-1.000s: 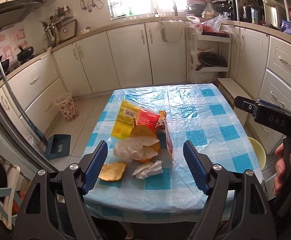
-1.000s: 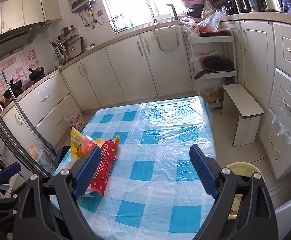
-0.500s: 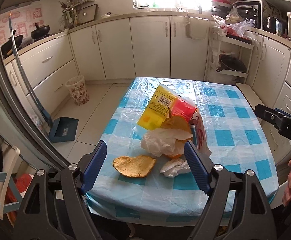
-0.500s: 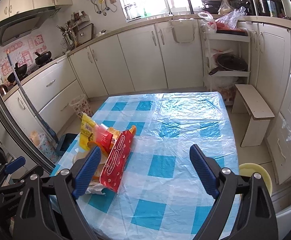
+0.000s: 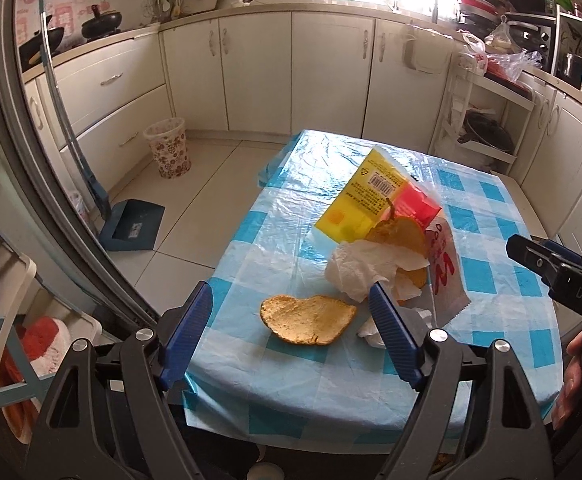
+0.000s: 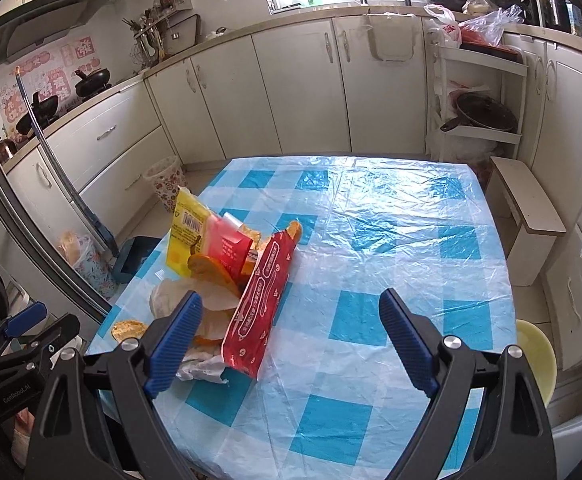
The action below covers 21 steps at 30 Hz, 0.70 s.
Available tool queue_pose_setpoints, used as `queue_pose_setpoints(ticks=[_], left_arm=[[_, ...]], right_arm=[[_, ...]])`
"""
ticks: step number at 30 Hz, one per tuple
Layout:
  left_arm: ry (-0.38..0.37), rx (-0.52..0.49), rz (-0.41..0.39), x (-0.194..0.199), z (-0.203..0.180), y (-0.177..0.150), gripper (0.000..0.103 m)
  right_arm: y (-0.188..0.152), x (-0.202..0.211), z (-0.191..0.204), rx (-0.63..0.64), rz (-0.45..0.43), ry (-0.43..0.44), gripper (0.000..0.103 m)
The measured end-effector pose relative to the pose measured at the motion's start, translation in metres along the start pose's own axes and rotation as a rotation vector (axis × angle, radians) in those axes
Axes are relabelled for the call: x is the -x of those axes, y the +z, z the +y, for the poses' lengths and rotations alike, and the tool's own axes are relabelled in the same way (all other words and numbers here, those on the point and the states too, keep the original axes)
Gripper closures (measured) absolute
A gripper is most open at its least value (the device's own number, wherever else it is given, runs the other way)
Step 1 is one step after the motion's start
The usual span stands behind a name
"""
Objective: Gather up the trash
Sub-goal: 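Grasp the white milk wrapper with the right tool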
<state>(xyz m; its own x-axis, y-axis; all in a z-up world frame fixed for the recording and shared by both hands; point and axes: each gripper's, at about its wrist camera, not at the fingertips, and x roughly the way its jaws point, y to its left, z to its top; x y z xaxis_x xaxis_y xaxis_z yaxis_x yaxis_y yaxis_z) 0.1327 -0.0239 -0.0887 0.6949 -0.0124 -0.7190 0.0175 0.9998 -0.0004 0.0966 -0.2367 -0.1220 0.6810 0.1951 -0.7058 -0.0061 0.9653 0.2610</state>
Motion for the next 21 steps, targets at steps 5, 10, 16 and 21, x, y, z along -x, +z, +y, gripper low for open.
queue_pose_setpoints(ticks=[5,10,16,21], left_arm=[[0.018,0.037,0.036,-0.011,0.015,-0.002,0.026],[0.006,0.02,0.072,-0.019,0.018,-0.006,0.026],[-0.007,-0.008,0.134,-0.033,0.02,-0.013,0.026],[-0.039,0.015,0.206,-0.051,0.026,-0.018,0.026]], right_arm=[[0.0,-0.022,0.007,-0.003,0.048,-0.006,0.017],[0.004,-0.046,0.013,-0.008,0.08,-0.024,0.017],[0.004,-0.078,0.004,-0.082,0.146,0.0,0.017],[-0.001,-0.092,-0.015,-0.18,0.219,0.073,0.07]])
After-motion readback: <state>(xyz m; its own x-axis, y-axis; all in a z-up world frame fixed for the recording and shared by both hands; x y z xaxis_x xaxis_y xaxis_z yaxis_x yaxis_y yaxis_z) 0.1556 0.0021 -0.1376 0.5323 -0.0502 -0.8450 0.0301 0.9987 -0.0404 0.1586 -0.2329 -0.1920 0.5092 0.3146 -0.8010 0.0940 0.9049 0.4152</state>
